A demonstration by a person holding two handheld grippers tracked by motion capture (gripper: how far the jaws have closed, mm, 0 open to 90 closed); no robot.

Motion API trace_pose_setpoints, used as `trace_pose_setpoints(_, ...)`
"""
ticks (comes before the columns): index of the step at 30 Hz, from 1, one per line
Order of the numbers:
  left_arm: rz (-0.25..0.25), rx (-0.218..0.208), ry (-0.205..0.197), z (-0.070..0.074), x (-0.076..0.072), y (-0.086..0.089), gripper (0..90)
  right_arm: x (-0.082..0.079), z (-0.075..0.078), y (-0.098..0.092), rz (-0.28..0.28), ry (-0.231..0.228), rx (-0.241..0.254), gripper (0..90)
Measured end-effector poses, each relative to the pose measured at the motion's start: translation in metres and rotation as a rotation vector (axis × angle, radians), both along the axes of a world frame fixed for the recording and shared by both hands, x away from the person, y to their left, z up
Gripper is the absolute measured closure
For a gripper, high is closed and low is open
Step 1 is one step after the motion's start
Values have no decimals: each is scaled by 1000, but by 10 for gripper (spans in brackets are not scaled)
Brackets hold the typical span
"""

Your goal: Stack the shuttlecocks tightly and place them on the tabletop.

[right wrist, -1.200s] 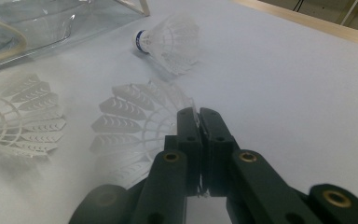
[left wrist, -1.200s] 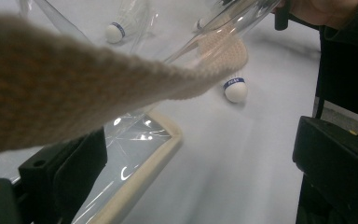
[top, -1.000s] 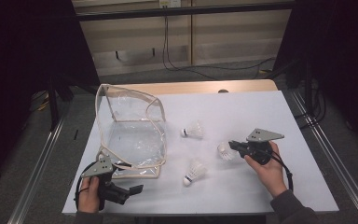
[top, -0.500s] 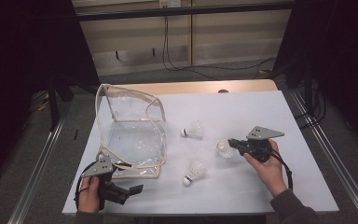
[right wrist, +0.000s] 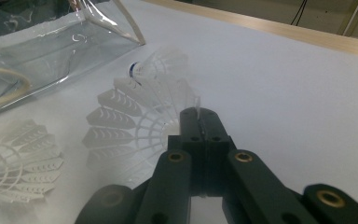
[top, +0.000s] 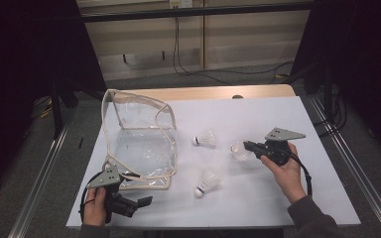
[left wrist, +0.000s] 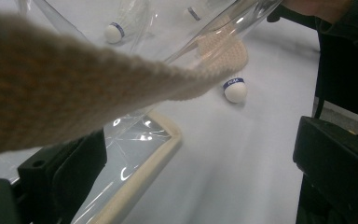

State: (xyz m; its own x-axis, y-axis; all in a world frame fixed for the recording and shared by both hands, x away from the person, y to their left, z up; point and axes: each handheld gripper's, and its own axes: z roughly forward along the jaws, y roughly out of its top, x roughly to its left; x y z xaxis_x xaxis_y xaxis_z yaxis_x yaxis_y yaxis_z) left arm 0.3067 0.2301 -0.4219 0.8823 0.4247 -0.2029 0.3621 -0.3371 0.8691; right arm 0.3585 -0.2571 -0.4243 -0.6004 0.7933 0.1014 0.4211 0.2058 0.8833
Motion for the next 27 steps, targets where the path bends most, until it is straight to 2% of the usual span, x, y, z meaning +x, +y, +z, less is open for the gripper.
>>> trace_pose_setpoints(4, 4, 1, 1, 0, 0, 0, 27, 5, 2, 2, -3, -4, 6, 900)
trace_pose_setpoints(5, 2, -1, 1, 0, 0, 0, 27, 6, 2, 2, -5, -4, 21, 900)
trace_pose_setpoints(9, 0, 0, 2, 0, 0, 0, 27, 12, 0, 3, -9, 20, 45, 900)
trace_pose_setpoints(20, -4, -3, 3, 0, 0, 0, 27, 24, 0, 8, -17, 38, 15, 900)
trace_pose_setpoints(24, -3, -5, 3, -1, 0, -1, 27, 29, 0, 9, -20, 53, 31, 900)
trace_pose_setpoints(27, -4, -5, 3, 0, 1, -1, 26, 32, 1, 12, -19, 48, 8, 900)
